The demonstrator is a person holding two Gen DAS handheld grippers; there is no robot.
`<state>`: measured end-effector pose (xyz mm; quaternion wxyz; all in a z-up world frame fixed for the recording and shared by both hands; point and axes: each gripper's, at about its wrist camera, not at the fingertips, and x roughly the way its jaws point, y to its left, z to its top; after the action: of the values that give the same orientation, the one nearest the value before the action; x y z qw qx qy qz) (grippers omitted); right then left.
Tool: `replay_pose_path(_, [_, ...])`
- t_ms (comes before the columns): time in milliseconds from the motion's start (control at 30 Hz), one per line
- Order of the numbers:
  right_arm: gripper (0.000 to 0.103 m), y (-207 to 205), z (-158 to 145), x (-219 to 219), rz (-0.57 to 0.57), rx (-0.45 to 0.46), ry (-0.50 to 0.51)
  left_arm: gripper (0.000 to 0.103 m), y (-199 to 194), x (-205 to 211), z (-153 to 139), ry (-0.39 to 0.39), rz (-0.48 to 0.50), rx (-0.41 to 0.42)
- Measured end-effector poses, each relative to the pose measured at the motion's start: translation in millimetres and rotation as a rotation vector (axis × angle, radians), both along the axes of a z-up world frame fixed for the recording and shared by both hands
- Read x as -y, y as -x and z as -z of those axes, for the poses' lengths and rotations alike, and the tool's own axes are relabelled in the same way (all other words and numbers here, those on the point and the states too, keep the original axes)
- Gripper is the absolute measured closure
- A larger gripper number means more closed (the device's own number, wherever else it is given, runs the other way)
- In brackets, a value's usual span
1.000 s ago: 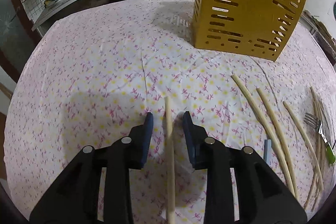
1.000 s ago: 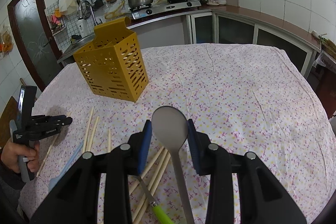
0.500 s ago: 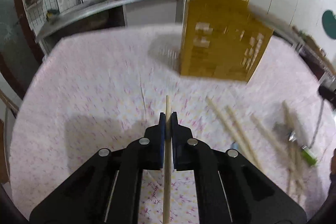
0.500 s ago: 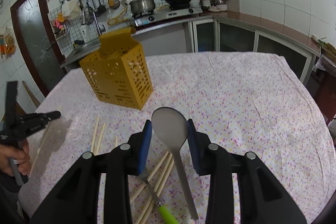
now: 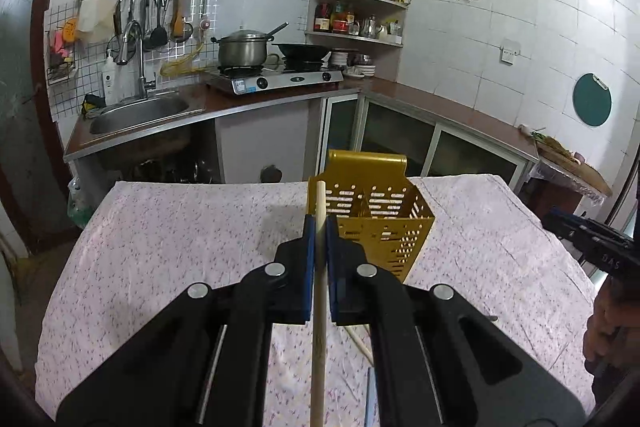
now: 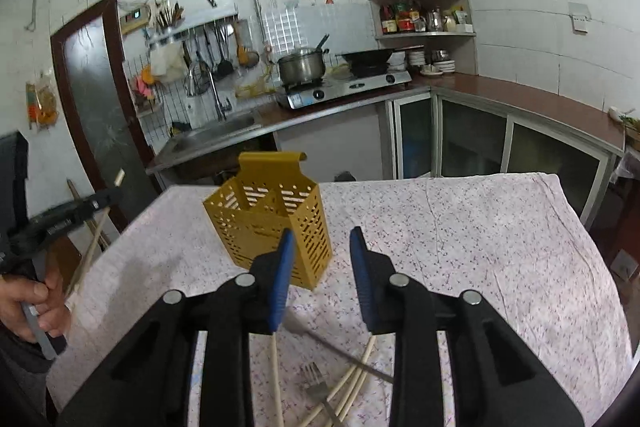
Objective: Organize utensils
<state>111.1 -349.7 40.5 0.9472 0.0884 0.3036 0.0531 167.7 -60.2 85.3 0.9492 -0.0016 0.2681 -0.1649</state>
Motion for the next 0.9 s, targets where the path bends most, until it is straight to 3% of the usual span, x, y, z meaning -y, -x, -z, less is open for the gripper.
replay_pose_path(167, [0.068, -24.6, 43.5, -10.8, -0.090, -0.130, 0.026, 0.099, -0.9, -4.0, 10.8, -0.001, -0.005, -0.025])
replay_pose_path(300, [0.067, -37.0, 93.5, -38.1, -0.238, -0.259, 0.023, 0.099, -6.7, -14.7, 28.6, 0.006, -0.016, -0.065])
replay_pose_path(367, [0.060, -43.4, 110.0, -50.7, -0.281, -0.294, 0.042, 0.099, -9.5, -16.9, 39.6, 0.002, -0.020, -0.088])
replay_pose_path(433, [0.054, -52.1, 121.5, -60.0, -0.319, -0.323, 0.055, 0.099, -11.9, -20.2, 48.4, 0.004, -0.019, -0.108])
replay_pose_path(600, [0.054, -46.1, 137.6, -95.3, -0.432, -0.350, 0.217, 0.099, -14.4, -28.1, 65.5, 0.006, -0.020, -0.135])
replay_pose_path(700, [0.054, -42.2, 140.8, -99.8, -0.434, -0.354, 0.230, 0.099, -15.1, -34.0, 75.6, 0.022, -0.027, -0.153])
replay_pose_path(767, [0.056, -43.9, 146.6, -101.9, -0.431, -0.372, 0.225, 0.099, -15.6, -38.0, 84.3, 0.036, -0.031, -0.171])
replay_pose_path(833, [0.076, -42.7, 151.7, -102.8, -0.404, -0.380, 0.254, 0.099, -16.0, -37.3, 93.1, 0.043, -0.029, -0.189])
replay_pose_path(900, [0.081, -41.3, 150.2, -96.3, -0.390, -0.382, 0.205, 0.099, -15.8, -36.2, 99.1, 0.044, -0.021, -0.200])
